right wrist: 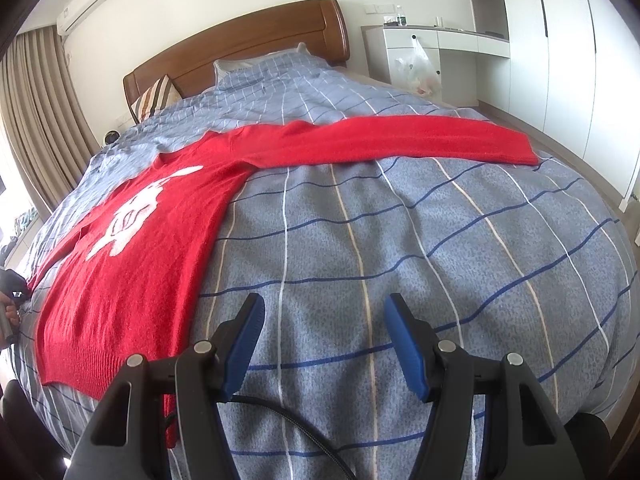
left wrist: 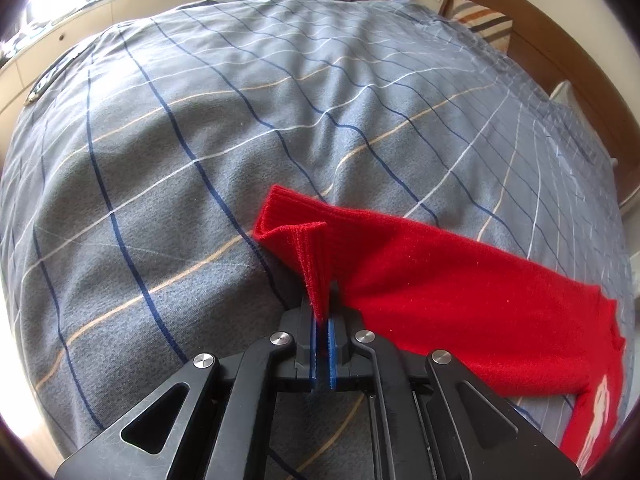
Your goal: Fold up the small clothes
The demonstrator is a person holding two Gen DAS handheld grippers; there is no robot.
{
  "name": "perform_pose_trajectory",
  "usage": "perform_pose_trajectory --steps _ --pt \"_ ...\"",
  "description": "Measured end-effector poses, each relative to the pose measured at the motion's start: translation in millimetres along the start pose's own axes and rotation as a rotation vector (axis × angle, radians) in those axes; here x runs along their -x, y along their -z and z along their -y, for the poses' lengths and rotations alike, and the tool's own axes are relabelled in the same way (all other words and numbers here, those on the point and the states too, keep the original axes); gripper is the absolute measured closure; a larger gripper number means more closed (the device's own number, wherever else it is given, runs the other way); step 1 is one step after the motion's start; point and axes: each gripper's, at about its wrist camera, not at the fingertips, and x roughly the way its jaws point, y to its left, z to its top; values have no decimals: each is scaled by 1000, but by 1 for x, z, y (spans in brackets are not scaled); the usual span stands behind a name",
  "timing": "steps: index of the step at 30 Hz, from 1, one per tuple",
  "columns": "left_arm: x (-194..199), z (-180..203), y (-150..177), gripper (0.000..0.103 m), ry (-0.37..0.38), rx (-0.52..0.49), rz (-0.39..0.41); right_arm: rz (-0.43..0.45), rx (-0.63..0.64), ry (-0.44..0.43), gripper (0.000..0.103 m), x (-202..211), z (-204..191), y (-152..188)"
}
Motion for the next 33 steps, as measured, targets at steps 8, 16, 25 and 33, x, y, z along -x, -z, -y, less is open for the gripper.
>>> perform_pose_trajectory --steps 8,16,25,33 --pt "0 1 0 99 -2 -7 -2 0 1 0 41 0 0 0" --pt "-1 -1 0 99 7 2 -6 0 -1 -1 40 0 0 0" --pt "0 -10 0 95 59 15 -15 0 3 -4 37 -1 -1 1" --pt "1 -31 3 90 199 109 -25 1 -2 -8 33 -1 -2 2"
